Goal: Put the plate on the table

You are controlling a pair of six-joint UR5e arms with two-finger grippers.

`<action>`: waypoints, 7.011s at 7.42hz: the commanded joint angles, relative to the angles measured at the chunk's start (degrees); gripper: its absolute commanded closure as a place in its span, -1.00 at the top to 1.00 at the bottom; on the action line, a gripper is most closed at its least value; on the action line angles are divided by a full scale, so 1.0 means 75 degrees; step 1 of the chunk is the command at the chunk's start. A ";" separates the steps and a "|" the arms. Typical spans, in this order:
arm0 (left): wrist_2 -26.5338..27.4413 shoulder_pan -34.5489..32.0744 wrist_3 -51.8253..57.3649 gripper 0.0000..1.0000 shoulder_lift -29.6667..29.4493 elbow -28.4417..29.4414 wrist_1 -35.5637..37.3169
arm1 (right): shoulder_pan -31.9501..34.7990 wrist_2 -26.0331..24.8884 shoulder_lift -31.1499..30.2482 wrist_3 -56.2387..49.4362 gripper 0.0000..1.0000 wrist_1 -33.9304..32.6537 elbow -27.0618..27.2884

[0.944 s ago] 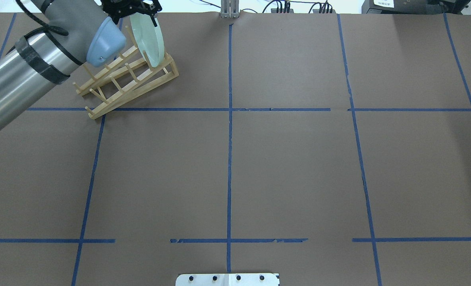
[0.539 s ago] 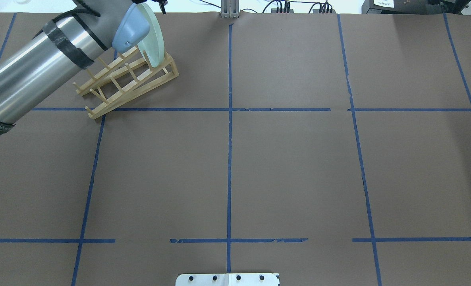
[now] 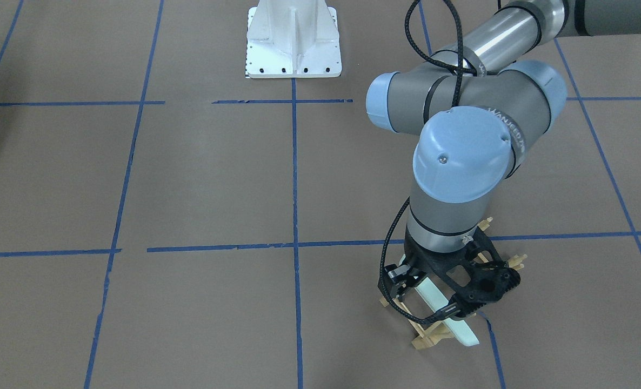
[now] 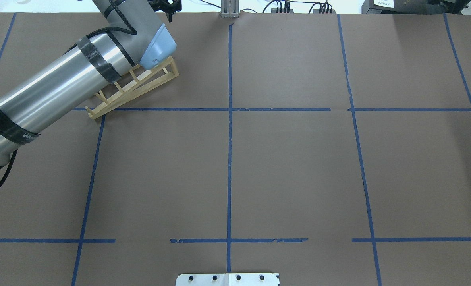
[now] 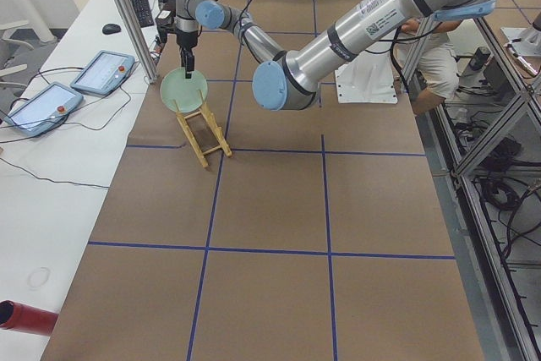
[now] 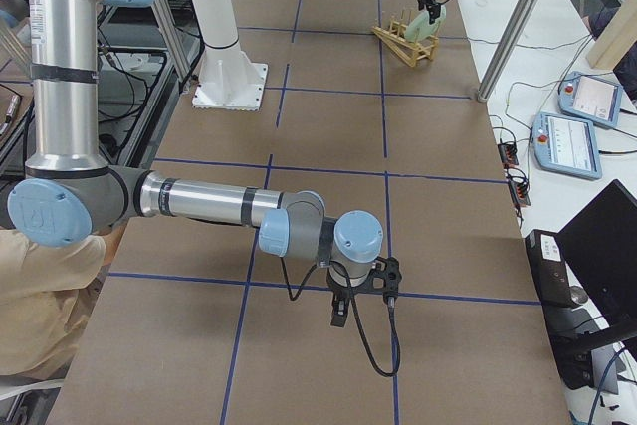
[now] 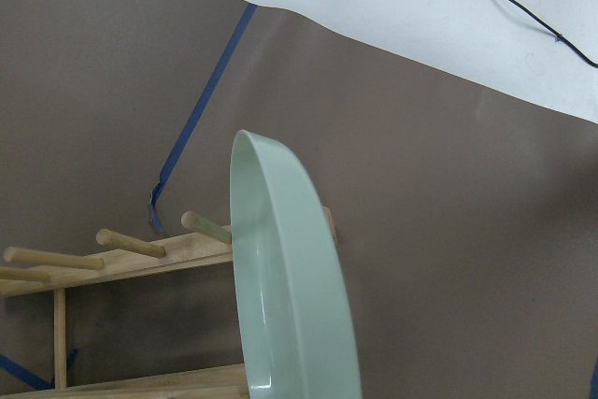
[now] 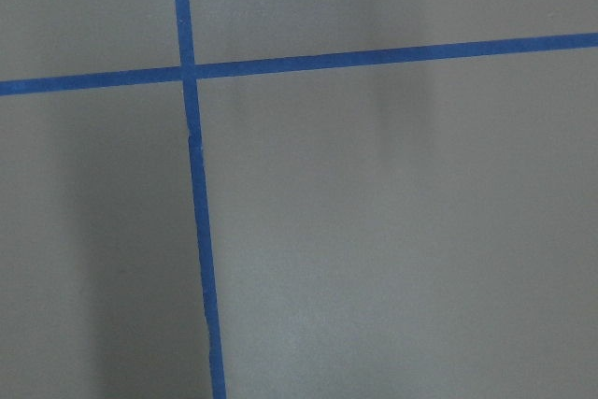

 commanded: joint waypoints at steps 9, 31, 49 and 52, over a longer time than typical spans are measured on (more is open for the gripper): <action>0.0392 0.0000 0.0008 -1.00 0.0040 -0.1139 0.0933 | 0.0000 0.0000 -0.0005 0.0000 1.00 0.0000 0.0000; 0.1764 0.3632 -0.1597 0.99 -0.0465 0.0064 0.4956 | 0.0000 0.0000 0.0007 0.0000 1.00 0.0000 0.0000; -0.4428 -0.4688 0.9899 1.00 0.6556 -0.3956 0.0459 | 0.0000 0.0000 0.0007 0.0000 1.00 0.0000 -0.0012; -0.4016 -0.4676 0.9887 1.00 0.6743 -0.3757 -0.0329 | 0.0000 0.0000 0.0007 0.0000 1.00 0.0000 -0.0012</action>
